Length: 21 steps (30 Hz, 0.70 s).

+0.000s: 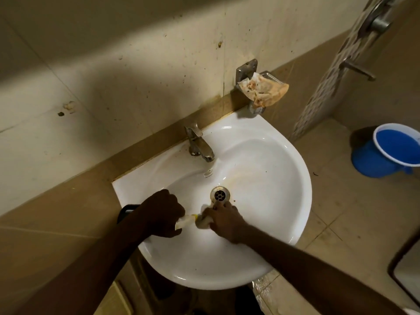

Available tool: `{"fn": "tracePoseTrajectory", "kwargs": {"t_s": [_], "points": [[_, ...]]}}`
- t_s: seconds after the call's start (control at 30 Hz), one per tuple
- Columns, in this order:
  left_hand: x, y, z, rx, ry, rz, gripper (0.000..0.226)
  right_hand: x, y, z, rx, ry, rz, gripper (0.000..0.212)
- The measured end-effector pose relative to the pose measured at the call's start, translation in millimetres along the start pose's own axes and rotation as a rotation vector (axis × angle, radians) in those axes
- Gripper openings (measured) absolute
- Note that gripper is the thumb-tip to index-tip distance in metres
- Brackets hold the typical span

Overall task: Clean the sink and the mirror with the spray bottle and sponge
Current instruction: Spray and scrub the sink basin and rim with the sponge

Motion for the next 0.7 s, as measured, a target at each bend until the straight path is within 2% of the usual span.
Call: {"fn": "tracePoseTrajectory", "kwargs": {"t_s": [0.07,0.1,0.13,0.23,0.3,0.37,0.43,0.53,0.57,0.63,0.7], "points": [[2.4,7.5,-2.0,0.012,-0.099,-0.045,0.037,31.6,16.1,21.2,0.004,-0.194,0.284,0.034],[2.5,12.3,-2.1,0.005,-0.147,-0.054,0.038,47.2,30.6,30.2,0.056,-0.249,0.291,0.032],[2.0,16.9,-3.3,-0.006,-0.176,-0.063,0.038,57.5,49.7,38.1,0.162,-0.238,0.207,0.031],[-0.4,22.1,-2.0,-0.032,-0.208,-0.020,0.040,55.5,83.0,52.7,0.485,0.001,-0.116,0.033],[-0.6,21.6,1.5,-0.024,-0.181,0.016,0.040,30.5,80.5,44.6,0.450,0.073,-0.310,0.035],[0.0,21.1,3.2,-0.018,-0.136,0.036,0.040,7.6,64.1,36.1,0.334,0.138,-0.371,0.034],[3.1,23.8,9.2,-0.013,-0.107,0.054,0.041,0.6,49.9,23.9,0.273,0.128,-0.273,0.037],[6.9,26.1,15.5,0.007,-0.040,0.067,0.068,30.9,45.2,21.7,0.146,-0.048,0.009,0.040],[9.1,27.0,17.5,0.007,-0.054,0.067,0.068,44.5,46.8,29.3,0.073,-0.130,0.081,0.037],[13.7,27.5,15.6,-0.029,-0.103,0.074,0.048,66.0,51.2,44.8,-0.075,-0.315,0.155,0.031],[14.1,27.6,16.7,-0.019,-0.123,0.083,0.041,73.7,49.6,49.4,-0.115,-0.425,0.186,0.030]]}}
Point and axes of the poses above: each hand's wrist, its own x-axis away from the middle knuckle, its own z-axis out of the back of the hand, y = z × x, the point moved 3 cm from there along -x, towards the middle knuckle, and after that the axes turned 5 degrees about y, right-handed, at the moved point
